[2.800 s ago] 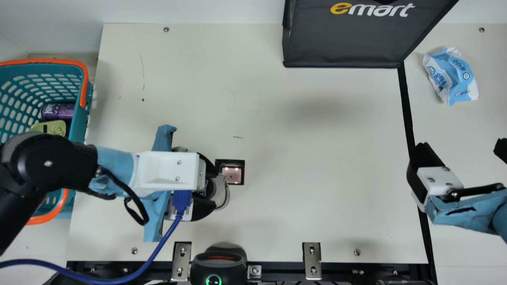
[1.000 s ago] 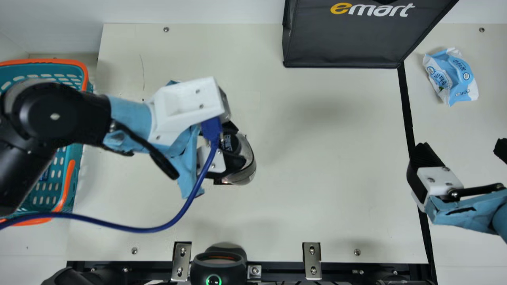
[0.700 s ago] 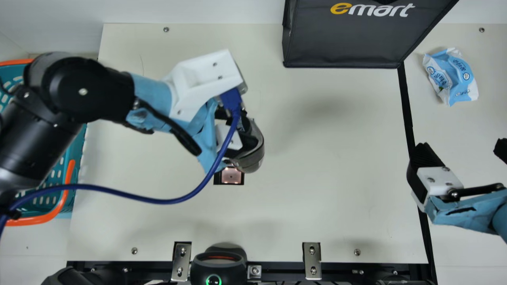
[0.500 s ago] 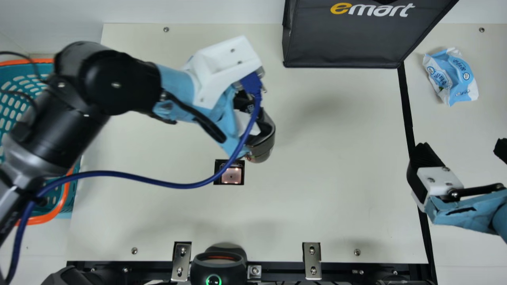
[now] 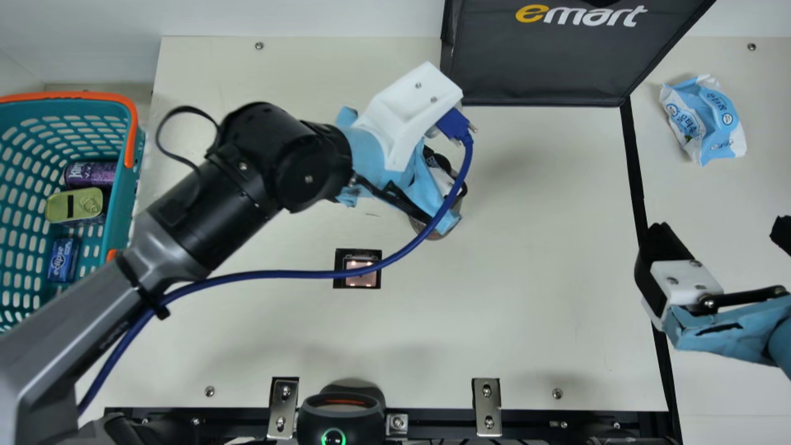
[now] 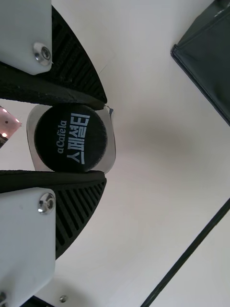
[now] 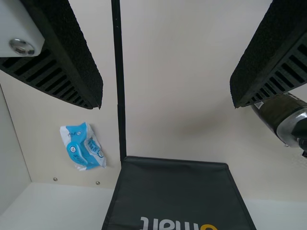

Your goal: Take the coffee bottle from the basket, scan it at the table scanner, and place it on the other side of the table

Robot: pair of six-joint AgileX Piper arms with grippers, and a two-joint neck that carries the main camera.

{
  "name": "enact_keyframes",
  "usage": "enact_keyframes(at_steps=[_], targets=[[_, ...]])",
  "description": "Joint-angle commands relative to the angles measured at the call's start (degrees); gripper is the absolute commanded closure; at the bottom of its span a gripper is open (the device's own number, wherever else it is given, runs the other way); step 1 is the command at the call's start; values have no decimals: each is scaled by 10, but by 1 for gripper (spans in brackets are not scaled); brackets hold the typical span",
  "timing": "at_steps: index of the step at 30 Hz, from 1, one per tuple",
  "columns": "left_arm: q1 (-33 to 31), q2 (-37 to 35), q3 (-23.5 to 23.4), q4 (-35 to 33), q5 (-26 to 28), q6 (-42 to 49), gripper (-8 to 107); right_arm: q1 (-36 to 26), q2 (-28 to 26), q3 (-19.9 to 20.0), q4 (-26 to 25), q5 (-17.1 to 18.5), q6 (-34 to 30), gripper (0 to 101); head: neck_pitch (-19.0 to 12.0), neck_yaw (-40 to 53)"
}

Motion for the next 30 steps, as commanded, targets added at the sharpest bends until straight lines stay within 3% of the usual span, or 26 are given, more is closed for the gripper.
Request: enact_keyframes(at_steps=[1,15,30], targets=[[-4,2,4,9,-14,-25,107,0,0,0,0,0,0,6,-17,0],[-24,5,57,39,-67,-83,107,0,0,0,0,0,0,6,-17,0],[-29,-6,97,48,-92,-95,58,0,0,0,0,0,0,6,-17,0]])
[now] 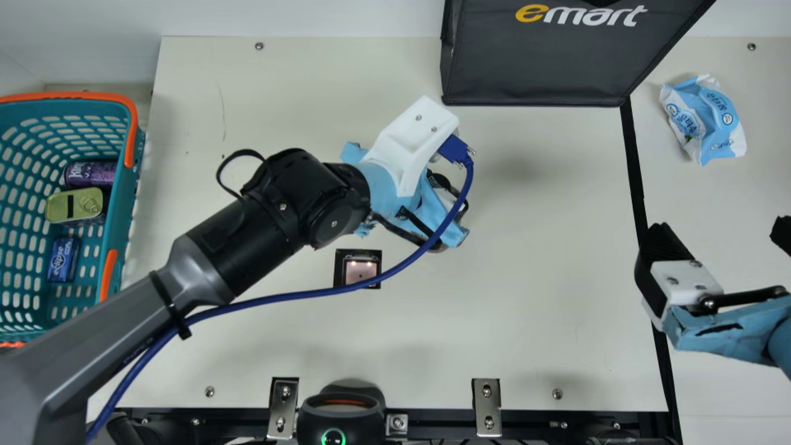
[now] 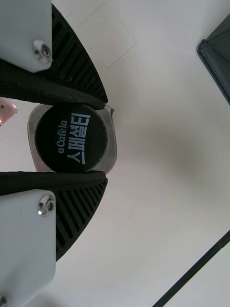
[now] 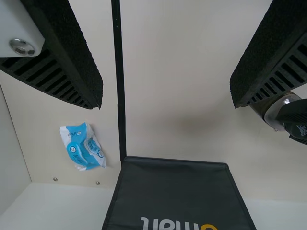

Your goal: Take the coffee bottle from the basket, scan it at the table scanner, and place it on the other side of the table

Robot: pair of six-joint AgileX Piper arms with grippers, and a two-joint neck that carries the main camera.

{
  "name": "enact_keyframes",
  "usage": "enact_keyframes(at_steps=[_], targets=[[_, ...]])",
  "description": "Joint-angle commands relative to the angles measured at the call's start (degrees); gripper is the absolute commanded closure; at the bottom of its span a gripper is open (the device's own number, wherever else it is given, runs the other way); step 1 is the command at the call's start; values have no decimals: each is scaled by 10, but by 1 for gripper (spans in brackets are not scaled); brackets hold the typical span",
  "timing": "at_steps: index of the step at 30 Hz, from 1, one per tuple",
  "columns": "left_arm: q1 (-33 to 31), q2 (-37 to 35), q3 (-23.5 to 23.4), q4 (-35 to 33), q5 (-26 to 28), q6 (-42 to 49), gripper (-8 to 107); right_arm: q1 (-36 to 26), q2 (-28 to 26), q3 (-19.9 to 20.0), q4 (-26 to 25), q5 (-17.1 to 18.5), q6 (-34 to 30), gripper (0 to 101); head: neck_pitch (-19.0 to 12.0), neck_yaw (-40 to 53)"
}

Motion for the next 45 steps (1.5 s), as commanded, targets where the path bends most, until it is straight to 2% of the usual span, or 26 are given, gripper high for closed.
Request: enact_keyframes(at_steps=[1,15,24,35,40,45], targets=[[0,-2,3,3,0,-1,55,0,0,0,0,0,0,6,-17,1],[15,-57,26,-24,-10,19,9,0,0,0,0,0,0,6,-17,1],[77,-141,72,-70,-4,65,9,0,0,0,0,0,0,6,-17,1],[213,-268,145,-125,44,126,9,0,0,0,0,0,0,6,-17,1],[274,-327,176,-118,66,133,9,0,0,0,0,0,0,6,-17,1],[323,-387,210,-81,74,120,9,0,0,0,0,0,0,6,-17,1]])
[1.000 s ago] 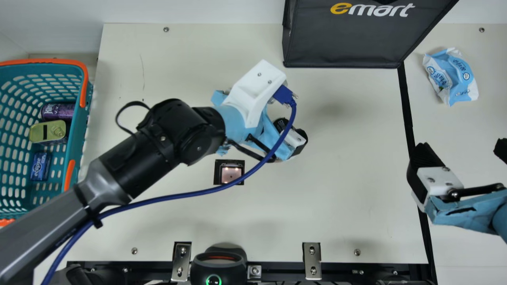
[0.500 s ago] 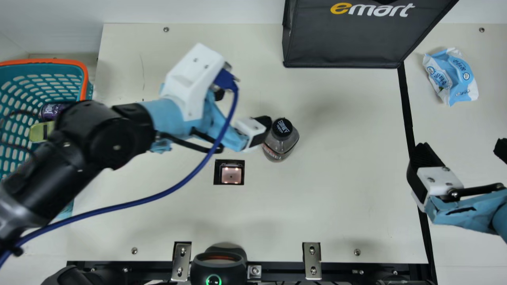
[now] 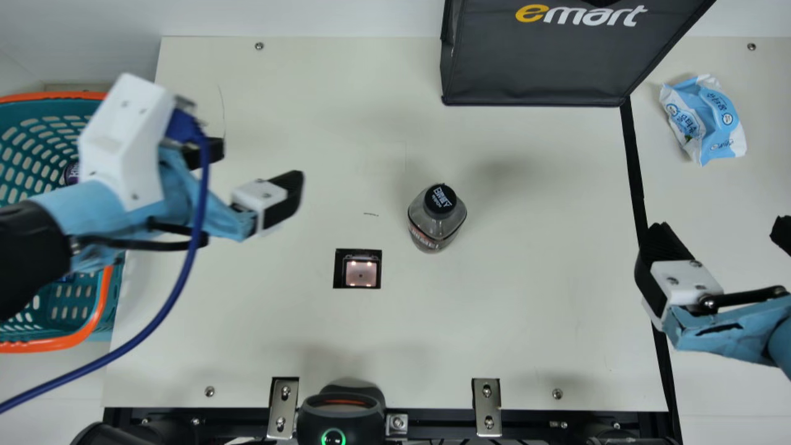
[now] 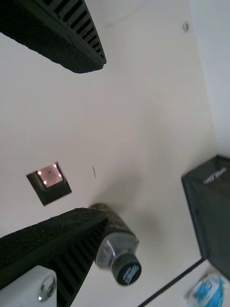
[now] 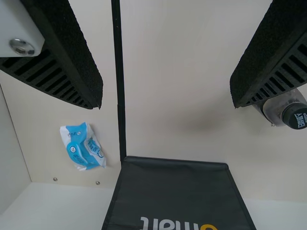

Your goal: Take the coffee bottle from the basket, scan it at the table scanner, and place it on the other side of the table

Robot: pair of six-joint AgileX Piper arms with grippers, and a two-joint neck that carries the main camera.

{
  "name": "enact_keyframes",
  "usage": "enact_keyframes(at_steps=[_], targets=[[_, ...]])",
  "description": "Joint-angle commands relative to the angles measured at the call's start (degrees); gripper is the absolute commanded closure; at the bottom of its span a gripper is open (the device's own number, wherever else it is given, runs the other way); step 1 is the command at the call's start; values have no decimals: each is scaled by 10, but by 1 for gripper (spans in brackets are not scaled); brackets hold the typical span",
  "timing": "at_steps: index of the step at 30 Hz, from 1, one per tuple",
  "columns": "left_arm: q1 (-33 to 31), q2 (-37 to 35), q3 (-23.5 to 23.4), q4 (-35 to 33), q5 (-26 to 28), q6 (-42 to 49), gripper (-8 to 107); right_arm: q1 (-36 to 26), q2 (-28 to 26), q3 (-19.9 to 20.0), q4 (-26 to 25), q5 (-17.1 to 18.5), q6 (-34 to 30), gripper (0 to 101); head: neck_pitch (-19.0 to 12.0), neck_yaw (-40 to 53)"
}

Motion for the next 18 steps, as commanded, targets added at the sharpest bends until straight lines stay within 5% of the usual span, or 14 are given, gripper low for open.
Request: enact_keyframes(at_steps=[1,18], targets=[[26,-35,16,24,0,-9,9,0,0,0,0,0,0,6,-17,1],[78,-202,126,152,19,-95,9,0,0,0,0,0,0,6,-17,1]])
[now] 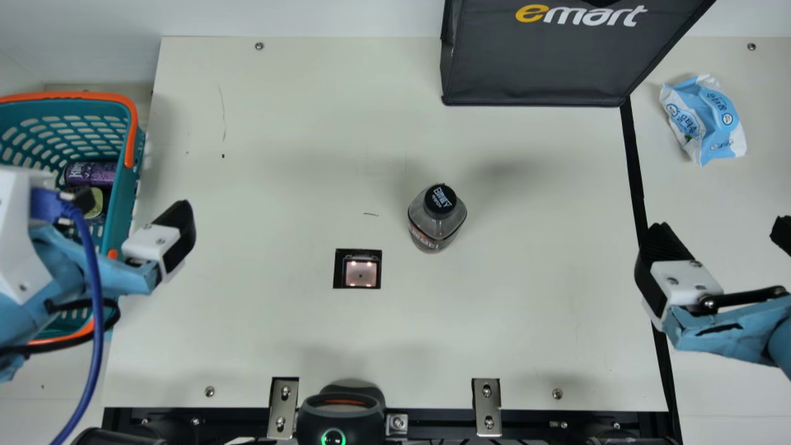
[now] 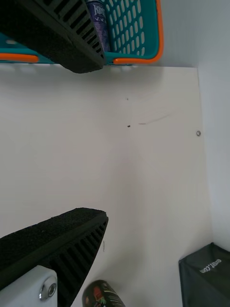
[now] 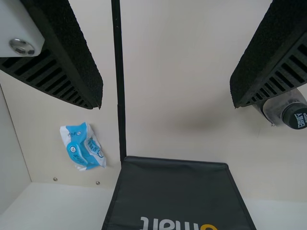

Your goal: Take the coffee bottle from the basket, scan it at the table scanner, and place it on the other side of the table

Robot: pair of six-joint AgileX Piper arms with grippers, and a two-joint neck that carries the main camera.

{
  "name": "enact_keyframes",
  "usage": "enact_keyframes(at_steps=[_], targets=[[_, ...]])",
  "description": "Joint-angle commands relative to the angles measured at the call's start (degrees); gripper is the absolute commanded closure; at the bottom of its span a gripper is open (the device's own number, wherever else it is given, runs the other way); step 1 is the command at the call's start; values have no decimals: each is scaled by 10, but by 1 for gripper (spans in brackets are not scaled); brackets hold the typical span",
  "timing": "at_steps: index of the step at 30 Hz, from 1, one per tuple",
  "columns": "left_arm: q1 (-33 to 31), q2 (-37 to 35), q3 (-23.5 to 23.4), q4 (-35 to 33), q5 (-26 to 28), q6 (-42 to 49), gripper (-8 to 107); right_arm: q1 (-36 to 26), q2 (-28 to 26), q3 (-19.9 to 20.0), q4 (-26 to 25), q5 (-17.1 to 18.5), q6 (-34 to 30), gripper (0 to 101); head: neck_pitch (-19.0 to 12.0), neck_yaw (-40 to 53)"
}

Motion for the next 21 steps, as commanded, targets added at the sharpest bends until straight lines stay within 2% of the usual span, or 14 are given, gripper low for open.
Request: enact_keyframes(at_steps=[1,21], targets=[[0,0,0,0,0,0,9,0,0,0,0,0,0,6,-17,0],[0,-10,4,0,5,0,9,0,1,0,0,0,0,6,-17,0]])
